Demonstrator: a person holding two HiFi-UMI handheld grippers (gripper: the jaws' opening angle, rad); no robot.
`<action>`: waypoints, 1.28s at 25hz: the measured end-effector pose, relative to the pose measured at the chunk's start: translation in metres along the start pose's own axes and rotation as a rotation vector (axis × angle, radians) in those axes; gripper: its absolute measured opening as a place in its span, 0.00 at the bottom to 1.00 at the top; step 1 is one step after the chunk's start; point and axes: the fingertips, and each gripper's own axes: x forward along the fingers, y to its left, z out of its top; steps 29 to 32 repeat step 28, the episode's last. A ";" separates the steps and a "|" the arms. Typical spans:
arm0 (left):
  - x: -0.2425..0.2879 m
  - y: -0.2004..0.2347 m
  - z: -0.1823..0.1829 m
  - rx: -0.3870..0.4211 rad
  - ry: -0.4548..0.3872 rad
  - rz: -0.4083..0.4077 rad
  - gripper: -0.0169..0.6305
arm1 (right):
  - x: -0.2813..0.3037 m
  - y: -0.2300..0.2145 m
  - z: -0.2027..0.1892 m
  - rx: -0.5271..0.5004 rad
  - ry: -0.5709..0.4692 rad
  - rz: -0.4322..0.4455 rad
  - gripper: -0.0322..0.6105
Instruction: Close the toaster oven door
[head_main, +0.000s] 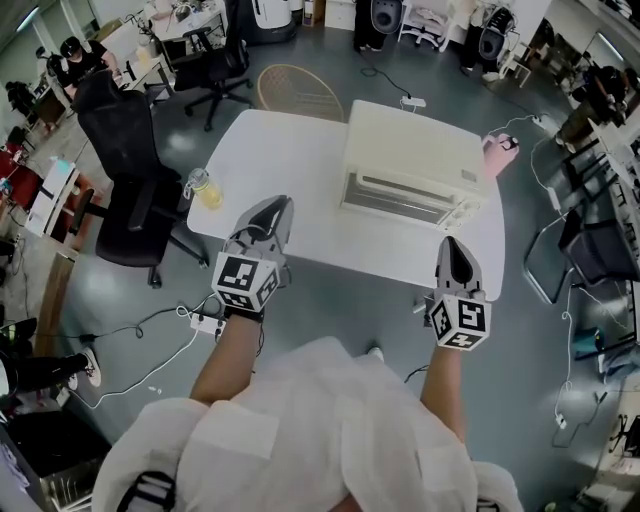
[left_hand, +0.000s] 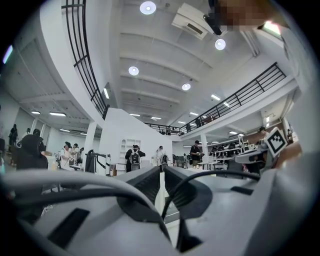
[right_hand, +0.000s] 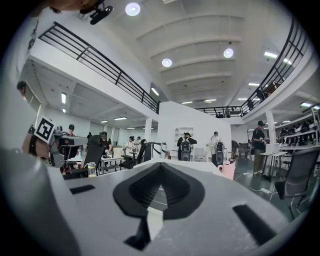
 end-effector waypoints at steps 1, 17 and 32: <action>-0.002 -0.001 0.001 0.002 -0.002 -0.004 0.07 | -0.004 -0.001 0.001 -0.002 0.001 -0.006 0.05; -0.016 -0.011 0.006 0.001 -0.001 -0.042 0.07 | -0.023 0.016 0.018 -0.063 -0.008 0.015 0.05; -0.022 -0.010 0.005 -0.022 -0.011 -0.028 0.07 | -0.027 0.014 0.011 -0.068 0.003 0.001 0.05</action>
